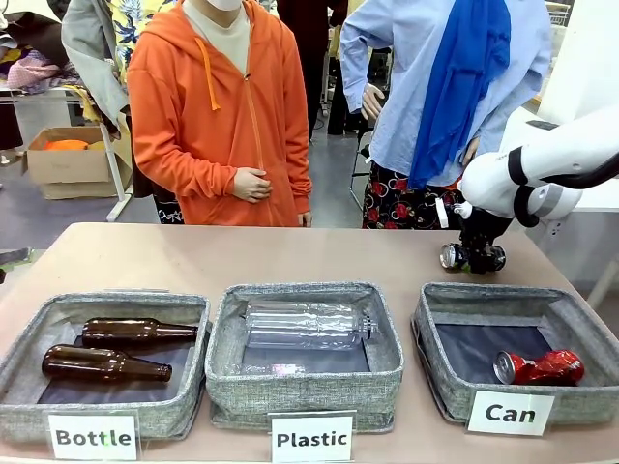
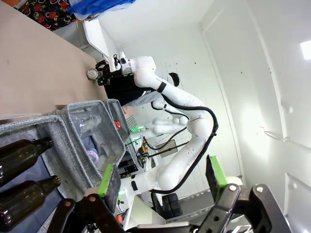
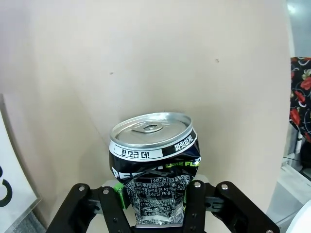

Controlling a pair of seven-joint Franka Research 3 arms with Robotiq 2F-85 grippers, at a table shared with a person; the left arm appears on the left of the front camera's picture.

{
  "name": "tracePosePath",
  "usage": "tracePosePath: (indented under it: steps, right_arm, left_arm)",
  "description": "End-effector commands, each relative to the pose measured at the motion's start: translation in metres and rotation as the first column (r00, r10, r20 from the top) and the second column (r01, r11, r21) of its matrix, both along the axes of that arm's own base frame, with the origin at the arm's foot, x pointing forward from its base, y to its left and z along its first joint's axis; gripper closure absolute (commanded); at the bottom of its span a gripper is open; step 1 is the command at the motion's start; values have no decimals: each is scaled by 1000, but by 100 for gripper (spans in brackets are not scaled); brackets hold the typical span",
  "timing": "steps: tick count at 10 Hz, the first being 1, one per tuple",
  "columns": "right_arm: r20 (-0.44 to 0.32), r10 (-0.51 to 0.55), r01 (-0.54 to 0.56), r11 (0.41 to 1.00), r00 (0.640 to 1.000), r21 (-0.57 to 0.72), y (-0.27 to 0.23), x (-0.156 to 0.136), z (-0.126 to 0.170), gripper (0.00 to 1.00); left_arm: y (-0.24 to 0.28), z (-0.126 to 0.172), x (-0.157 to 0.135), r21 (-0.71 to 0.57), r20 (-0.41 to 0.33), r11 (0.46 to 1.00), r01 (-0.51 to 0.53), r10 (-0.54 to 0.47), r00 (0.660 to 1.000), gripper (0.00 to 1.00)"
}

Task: Sort the can waste into the basket.
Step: Pick up the can waste from the table and place it in the right Fabric basket.

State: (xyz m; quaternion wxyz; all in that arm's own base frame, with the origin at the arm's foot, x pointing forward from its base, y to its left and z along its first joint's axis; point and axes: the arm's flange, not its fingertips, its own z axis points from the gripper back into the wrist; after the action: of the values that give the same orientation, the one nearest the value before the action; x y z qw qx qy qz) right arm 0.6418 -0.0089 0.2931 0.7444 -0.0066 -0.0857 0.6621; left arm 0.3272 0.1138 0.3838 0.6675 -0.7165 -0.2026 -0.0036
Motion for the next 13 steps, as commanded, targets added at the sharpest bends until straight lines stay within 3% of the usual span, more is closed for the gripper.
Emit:
tracePosePath:
  steps: [1, 4, 7, 9, 10, 11, 13]
  right_arm:
    - [7, 3, -3, 1000, 1000, -13, -3, -7, 16, 100]
    - [33, -83, 84, 996, 996, -20, -16, -33, 88, 100]
    - [-87, -152, 153, 988, 985, 10, -14, -117, 158, 100]
    - [-172, -72, 70, 997, 982, -19, 7, -181, 173, 100]
    - [-160, -32, 28, 999, 987, -26, 9, -212, 176, 100]
    - [-129, -20, 18, 1000, 991, -12, 12, -231, 174, 100]
    - [-113, 2, -1, 1000, 994, 6, 3, -242, 173, 100]
  left_arm:
    - [-1, 5, 0, -9, -9, 1000, -1, 1, 1000, 8]
    - [-1, 5, 0, -9, -9, 1000, -1, 1, 1000, 8]
    - [-1, 5, 0, -9, -9, 1000, -1, 1, 1000, 8]
    - [-1, 5, 0, -9, -9, 1000, -1, 1, 1000, 8]
    - [-1, 5, 0, -9, -9, 1000, -1, 1, 1000, 8]
    - [-1, 5, 0, -9, -9, 1000, -1, 1, 1000, 8]
    - [-1, 5, 0, -9, -9, 1000, -1, 1, 1000, 8]
